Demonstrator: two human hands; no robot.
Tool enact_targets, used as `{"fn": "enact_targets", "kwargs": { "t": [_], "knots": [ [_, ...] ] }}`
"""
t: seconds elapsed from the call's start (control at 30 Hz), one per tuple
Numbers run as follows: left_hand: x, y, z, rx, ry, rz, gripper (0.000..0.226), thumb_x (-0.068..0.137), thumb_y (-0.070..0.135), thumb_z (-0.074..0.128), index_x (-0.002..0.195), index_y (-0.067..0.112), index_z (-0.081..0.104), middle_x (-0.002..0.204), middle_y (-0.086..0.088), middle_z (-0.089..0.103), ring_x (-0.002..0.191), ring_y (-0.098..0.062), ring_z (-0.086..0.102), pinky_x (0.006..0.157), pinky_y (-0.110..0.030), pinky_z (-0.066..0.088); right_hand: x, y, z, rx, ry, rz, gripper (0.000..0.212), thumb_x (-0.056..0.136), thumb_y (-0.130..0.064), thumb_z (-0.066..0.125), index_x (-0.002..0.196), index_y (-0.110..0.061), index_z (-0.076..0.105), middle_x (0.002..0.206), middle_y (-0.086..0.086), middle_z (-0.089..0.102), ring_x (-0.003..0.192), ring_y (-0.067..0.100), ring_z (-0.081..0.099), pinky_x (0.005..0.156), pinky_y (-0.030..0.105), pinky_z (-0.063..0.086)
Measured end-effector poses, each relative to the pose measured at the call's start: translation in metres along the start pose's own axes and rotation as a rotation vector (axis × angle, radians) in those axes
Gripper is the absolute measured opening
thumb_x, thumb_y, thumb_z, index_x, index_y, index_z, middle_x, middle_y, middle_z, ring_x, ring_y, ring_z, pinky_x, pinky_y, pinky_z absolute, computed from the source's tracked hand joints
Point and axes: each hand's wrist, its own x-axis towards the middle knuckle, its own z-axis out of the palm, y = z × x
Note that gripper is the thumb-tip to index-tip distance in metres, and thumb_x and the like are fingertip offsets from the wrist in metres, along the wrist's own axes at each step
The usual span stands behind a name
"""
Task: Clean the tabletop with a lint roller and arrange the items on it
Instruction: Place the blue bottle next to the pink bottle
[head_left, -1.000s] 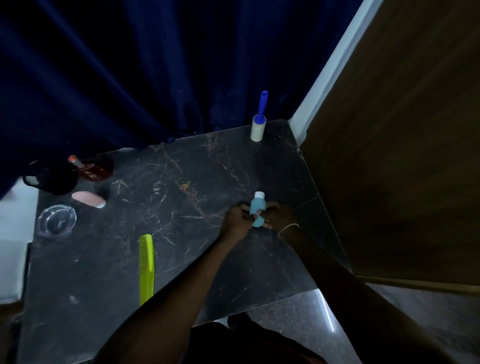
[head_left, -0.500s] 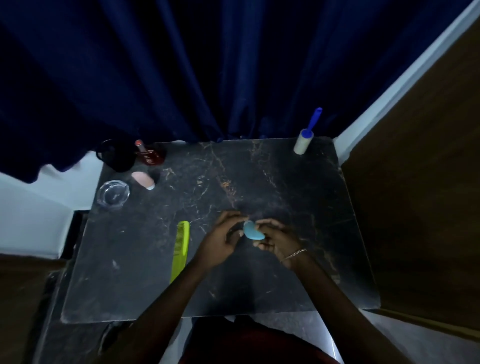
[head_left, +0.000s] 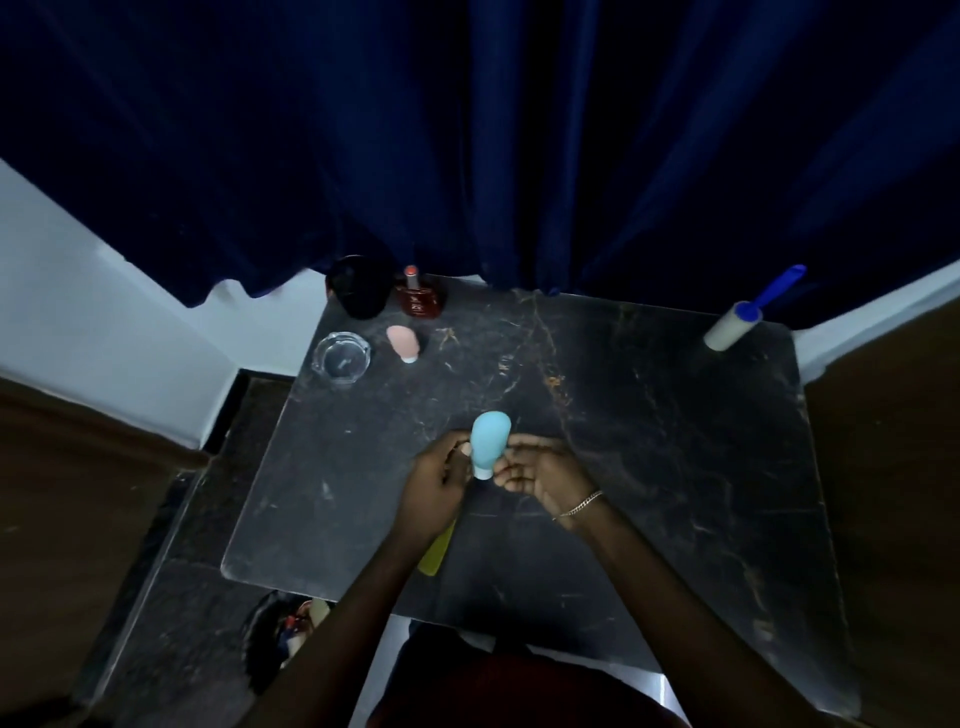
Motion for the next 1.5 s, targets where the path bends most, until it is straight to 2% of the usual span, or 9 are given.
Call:
{"fn": "enact_targets", "kwargs": {
  "t": [0.13, 0.3, 0.43, 0.6, 0.7, 0.8, 1.03, 1.23, 1.5],
  "knots": [
    [0.01, -0.015, -0.029, -0.035, 0.03, -0.073, 0.023, 0.106, 0.026, 0.047, 0.113, 0.029, 0.069, 0.098, 0.006, 0.076, 0.09, -0.014, 0.073, 0.08, -0.046, 0.061, 0.021, 0.01, 0.033, -0.355, 0.028, -0.164, 0.03, 0.089, -0.012, 0.072, 0.118, -0.006, 0.069, 0.071, 0.001, 0.068, 0.06, 0.01, 0.057, 0.054, 0.019, 0.048],
    [0.024, -0.029, -0.058, -0.072, 0.027, -0.112, 0.022, 0.107, 0.033, 0.049, 0.111, 0.039, 0.07, 0.1, 0.01, 0.076, 0.09, -0.012, 0.075, 0.077, -0.048, 0.063, 0.05, 0.013, 0.061, -0.522, 0.101, -0.228, 0.035, 0.084, -0.015, 0.078, 0.118, -0.008, 0.072, 0.101, 0.015, 0.076, 0.085, 0.022, 0.069, 0.078, 0.044, 0.057],
    [0.04, -0.043, -0.074, -0.117, 0.001, -0.177, 0.024, 0.104, 0.029, 0.051, 0.114, 0.026, 0.073, 0.1, 0.0, 0.078, 0.093, -0.026, 0.076, 0.081, -0.055, 0.062, 0.071, 0.011, 0.079, -0.566, 0.153, -0.24, 0.032, 0.082, -0.012, 0.078, 0.114, -0.009, 0.073, 0.096, 0.007, 0.077, 0.081, 0.016, 0.07, 0.08, 0.044, 0.059],
    [0.065, -0.058, -0.09, -0.055, 0.005, -0.227, 0.024, 0.105, 0.016, 0.055, 0.119, 0.01, 0.072, 0.108, -0.011, 0.078, 0.097, -0.031, 0.075, 0.09, -0.049, 0.06, 0.099, 0.002, 0.107, -0.657, 0.193, -0.239, 0.024, 0.083, -0.01, 0.073, 0.105, -0.002, 0.072, 0.095, 0.018, 0.076, 0.09, 0.039, 0.072, 0.08, 0.055, 0.058],
    [0.079, -0.059, -0.099, 0.004, -0.008, -0.199, 0.03, 0.101, 0.006, 0.057, 0.128, 0.011, 0.069, 0.117, -0.009, 0.077, 0.106, -0.025, 0.073, 0.096, -0.035, 0.056, 0.119, -0.001, 0.125, -0.765, 0.255, -0.281, 0.018, 0.085, -0.012, 0.068, 0.102, -0.004, 0.071, 0.094, 0.017, 0.076, 0.086, 0.037, 0.072, 0.079, 0.05, 0.057],
    [0.099, -0.066, -0.107, -0.015, -0.077, -0.241, 0.048, 0.097, -0.005, 0.054, 0.144, 0.006, 0.056, 0.135, -0.014, 0.069, 0.126, -0.027, 0.065, 0.112, -0.04, 0.049, 0.138, -0.003, 0.142, -0.786, 0.302, -0.32, 0.02, 0.087, -0.005, 0.061, 0.106, -0.004, 0.069, 0.098, 0.018, 0.074, 0.081, 0.023, 0.066, 0.074, 0.03, 0.053],
    [0.117, -0.087, -0.118, -0.03, -0.258, -0.317, 0.059, 0.098, -0.01, 0.051, 0.154, 0.001, 0.038, 0.149, -0.021, 0.055, 0.141, -0.032, 0.052, 0.121, -0.051, 0.038, 0.165, -0.004, 0.163, -0.787, 0.308, -0.296, 0.031, 0.087, 0.001, 0.062, 0.118, -0.001, 0.066, 0.113, 0.02, 0.072, 0.105, 0.034, 0.068, 0.091, 0.036, 0.052],
    [0.117, -0.096, -0.123, -0.057, -0.355, -0.333, 0.071, 0.095, -0.019, 0.049, 0.158, -0.005, 0.02, 0.161, -0.022, 0.04, 0.152, -0.033, 0.039, 0.129, -0.046, 0.028, 0.167, 0.004, 0.167, -0.859, 0.316, -0.278, 0.039, 0.093, -0.003, 0.057, 0.132, -0.004, 0.059, 0.132, 0.017, 0.064, 0.124, 0.032, 0.06, 0.107, 0.042, 0.044],
    [0.115, -0.101, -0.125, -0.045, -0.369, -0.337, 0.074, 0.093, -0.016, 0.055, 0.158, -0.001, 0.023, 0.159, -0.019, 0.043, 0.15, -0.029, 0.043, 0.127, -0.048, 0.032, 0.159, 0.012, 0.167, -0.877, 0.336, -0.344, 0.043, 0.093, -0.002, 0.054, 0.136, -0.006, 0.057, 0.136, 0.016, 0.062, 0.129, 0.033, 0.056, 0.113, 0.04, 0.04]
  ]
}}
